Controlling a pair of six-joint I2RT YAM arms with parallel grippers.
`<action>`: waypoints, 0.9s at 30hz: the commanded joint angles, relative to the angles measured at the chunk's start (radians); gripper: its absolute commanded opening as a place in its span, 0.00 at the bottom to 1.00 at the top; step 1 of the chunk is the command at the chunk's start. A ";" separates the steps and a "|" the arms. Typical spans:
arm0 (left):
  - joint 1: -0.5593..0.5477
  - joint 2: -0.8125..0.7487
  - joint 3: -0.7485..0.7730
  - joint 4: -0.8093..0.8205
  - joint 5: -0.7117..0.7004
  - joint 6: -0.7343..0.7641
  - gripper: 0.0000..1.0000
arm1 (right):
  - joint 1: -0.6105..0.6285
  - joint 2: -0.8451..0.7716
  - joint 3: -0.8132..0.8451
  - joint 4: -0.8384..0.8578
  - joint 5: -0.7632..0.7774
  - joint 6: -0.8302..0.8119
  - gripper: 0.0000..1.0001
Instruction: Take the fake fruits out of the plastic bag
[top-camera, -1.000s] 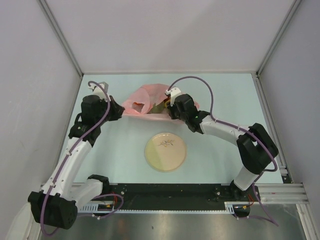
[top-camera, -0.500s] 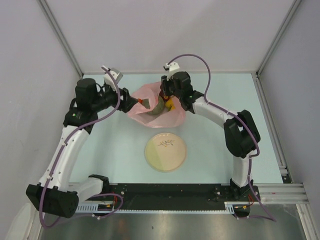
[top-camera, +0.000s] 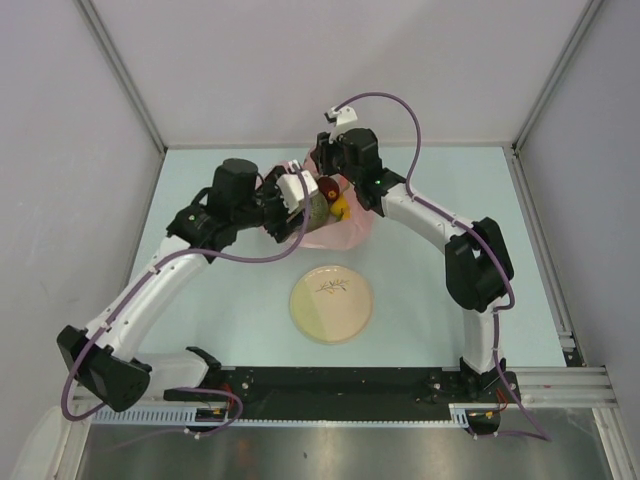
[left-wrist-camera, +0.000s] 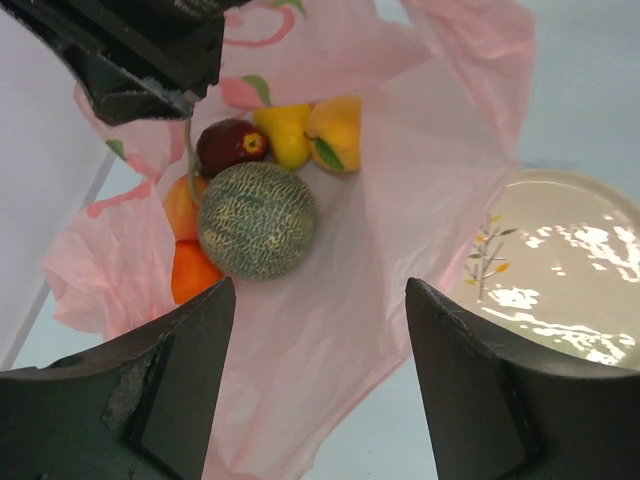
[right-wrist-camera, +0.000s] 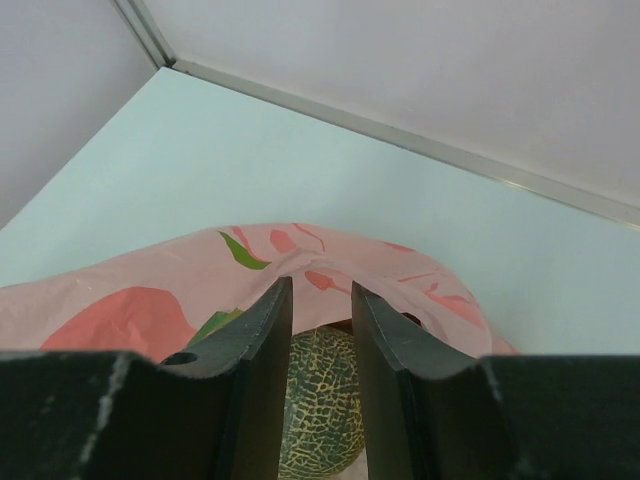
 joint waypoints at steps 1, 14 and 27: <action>-0.030 -0.035 -0.014 0.159 -0.290 0.039 0.73 | 0.003 0.003 0.026 0.036 -0.004 0.012 0.35; -0.024 -0.222 -0.125 0.242 -0.384 0.019 0.84 | 0.004 0.012 0.019 0.043 -0.004 0.006 0.35; -0.021 -0.029 -0.070 0.200 -0.462 -0.096 0.74 | 0.003 0.026 0.023 0.051 -0.002 0.000 0.35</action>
